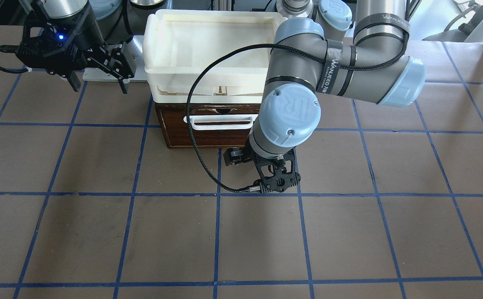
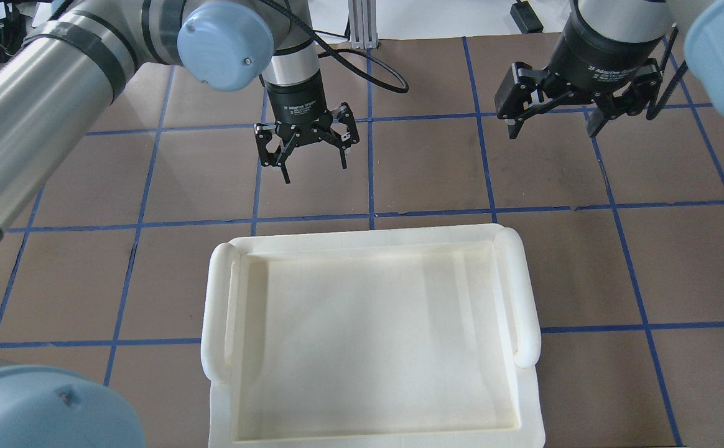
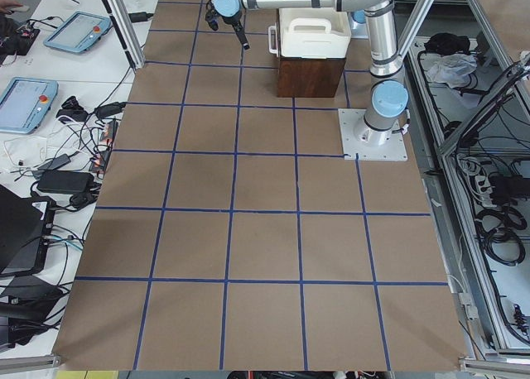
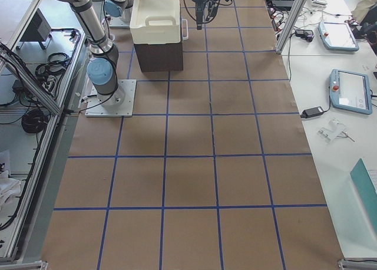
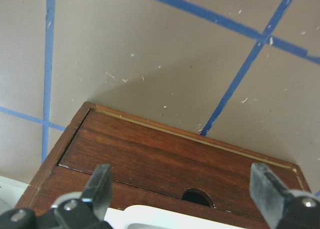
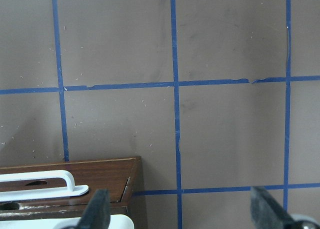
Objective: Put scissors in drawer and close it
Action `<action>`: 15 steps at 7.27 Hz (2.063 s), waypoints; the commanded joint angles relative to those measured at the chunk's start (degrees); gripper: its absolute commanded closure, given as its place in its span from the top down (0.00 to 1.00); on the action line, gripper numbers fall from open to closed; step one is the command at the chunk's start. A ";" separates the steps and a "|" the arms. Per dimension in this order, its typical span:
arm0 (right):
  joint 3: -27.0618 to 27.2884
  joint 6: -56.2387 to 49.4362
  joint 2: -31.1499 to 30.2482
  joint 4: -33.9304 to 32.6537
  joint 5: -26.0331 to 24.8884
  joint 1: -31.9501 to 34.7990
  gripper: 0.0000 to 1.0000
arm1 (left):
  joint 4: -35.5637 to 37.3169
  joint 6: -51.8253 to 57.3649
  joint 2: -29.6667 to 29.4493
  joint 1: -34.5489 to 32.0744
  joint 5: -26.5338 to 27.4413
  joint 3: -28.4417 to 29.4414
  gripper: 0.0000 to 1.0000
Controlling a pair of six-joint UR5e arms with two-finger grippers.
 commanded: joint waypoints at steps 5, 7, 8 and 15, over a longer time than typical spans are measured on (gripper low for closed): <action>0.00 -0.49 0.18 -4.19 -0.02 0.00 1.00 | 6.92 29.30 11.60 13.26 9.54 -1.20 1.00; 0.09 -0.49 0.18 -4.20 0.15 0.00 1.00 | 7.09 29.40 16.26 14.04 9.90 -5.77 1.00; 0.00 -0.49 0.18 -4.11 0.16 0.00 1.00 | 7.00 29.66 17.67 14.39 9.46 -6.83 1.00; 0.09 -0.32 0.00 -3.76 -0.02 0.00 1.00 | 8.41 27.11 24.01 16.24 6.64 -14.05 1.00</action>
